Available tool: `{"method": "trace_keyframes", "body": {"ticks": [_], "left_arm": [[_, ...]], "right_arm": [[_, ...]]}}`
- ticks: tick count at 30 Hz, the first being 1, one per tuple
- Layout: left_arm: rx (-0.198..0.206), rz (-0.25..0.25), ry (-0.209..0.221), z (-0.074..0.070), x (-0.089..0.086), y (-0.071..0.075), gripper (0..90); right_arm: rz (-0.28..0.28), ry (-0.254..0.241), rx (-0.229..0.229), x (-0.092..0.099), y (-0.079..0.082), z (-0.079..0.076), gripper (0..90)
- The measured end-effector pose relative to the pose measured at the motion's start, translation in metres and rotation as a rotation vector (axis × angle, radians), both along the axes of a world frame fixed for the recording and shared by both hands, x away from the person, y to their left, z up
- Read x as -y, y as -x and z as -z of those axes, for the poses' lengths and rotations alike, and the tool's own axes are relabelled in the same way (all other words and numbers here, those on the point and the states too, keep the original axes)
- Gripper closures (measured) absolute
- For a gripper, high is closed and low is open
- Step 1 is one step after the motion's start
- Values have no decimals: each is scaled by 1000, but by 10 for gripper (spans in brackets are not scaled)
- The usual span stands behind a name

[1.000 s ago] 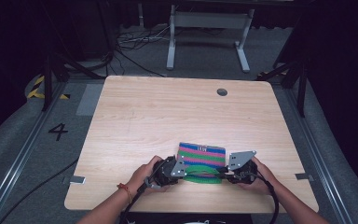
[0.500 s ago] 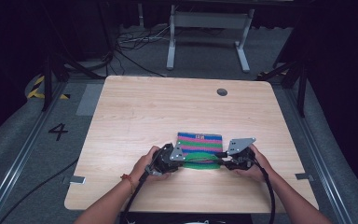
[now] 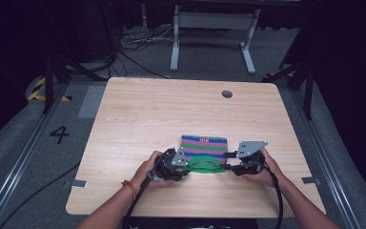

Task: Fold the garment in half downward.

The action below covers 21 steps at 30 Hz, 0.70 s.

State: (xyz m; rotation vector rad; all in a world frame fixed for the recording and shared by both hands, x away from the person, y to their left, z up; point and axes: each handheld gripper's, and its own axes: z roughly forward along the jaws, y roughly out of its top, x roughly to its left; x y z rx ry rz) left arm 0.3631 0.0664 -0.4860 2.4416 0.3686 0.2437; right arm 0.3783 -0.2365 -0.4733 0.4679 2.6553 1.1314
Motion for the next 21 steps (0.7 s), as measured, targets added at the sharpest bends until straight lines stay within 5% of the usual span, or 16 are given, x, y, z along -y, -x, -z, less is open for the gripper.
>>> {"method": "trace_keyframes", "body": {"ticks": [3,9,21], "left_arm": [[29,-22,5,-4,-7,1,462],[61,-46,33,-13,-25,2,412],[33,-118,-7,-11,-56,0,262]], "right_arm": [[27,13,7,0,0,-3,474],[58,8,1,5,1,-6,394],[114,82,23,13,2,-8,268]]}}
